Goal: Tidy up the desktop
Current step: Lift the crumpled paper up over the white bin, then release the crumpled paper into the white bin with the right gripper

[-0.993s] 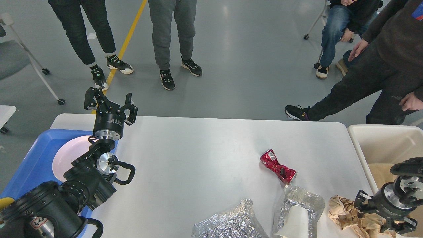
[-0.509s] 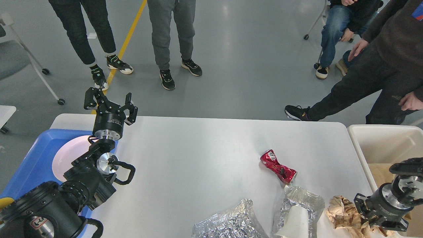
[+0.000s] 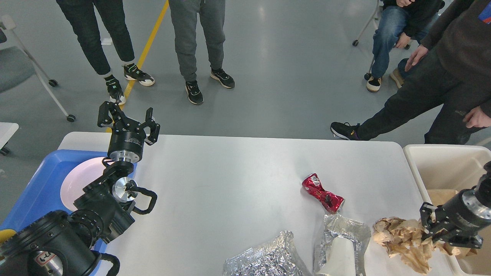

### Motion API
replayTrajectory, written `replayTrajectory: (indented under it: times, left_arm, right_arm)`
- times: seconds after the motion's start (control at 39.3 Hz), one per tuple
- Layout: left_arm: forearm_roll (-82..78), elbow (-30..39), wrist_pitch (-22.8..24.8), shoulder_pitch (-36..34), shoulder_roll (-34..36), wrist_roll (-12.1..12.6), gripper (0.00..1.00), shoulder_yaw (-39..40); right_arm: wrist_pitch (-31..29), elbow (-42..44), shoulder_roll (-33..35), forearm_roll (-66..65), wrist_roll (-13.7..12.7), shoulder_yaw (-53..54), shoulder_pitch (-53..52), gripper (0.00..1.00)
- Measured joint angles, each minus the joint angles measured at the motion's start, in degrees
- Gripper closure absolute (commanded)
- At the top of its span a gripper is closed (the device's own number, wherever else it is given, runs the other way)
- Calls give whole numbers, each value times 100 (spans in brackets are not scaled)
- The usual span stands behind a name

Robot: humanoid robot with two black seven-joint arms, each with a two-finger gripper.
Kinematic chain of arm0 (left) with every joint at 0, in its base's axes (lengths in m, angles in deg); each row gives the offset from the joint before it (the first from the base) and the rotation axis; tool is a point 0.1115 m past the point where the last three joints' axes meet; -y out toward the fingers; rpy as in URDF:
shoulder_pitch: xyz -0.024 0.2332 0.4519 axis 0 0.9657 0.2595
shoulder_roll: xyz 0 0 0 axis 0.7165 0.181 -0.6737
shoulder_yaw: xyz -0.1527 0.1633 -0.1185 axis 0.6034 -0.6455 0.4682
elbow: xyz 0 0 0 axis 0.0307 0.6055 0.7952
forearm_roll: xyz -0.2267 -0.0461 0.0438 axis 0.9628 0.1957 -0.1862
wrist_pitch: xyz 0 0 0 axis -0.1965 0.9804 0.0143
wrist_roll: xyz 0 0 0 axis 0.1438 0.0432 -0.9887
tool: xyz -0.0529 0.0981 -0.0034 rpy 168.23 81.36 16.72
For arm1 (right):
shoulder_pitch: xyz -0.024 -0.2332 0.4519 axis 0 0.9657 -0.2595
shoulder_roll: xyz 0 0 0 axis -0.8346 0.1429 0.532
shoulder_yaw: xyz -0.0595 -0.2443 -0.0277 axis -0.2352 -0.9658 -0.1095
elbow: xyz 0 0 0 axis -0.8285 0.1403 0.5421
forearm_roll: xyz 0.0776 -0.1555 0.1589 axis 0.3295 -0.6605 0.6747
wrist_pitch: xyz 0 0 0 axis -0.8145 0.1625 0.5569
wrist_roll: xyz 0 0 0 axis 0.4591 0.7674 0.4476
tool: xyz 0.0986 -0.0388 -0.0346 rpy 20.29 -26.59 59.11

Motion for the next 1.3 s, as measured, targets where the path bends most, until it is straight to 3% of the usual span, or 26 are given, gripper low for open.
replayTrajectory:
  times: [0.28,0.46,0.87,1.3]
  left_arm:
    - [-2,0,0,0,2,0,3,0]
    - [-2,0,0,0,0,-1,3,0]
    - [-1,0,0,0,0,-6,3,0]
    - [-1,0,0,0,2,-6,3,0]
  right_arm:
    - [-628,10,300,-12,-12,-395,-888,100]
    - [-1280,-3,503,-26,-21,-1091,-2122,100]
    - [-1325,-12,451,227,-19,-1484,-4290,100]
    - [-1324,144,-66,790,-10,-1466,-4661,100]
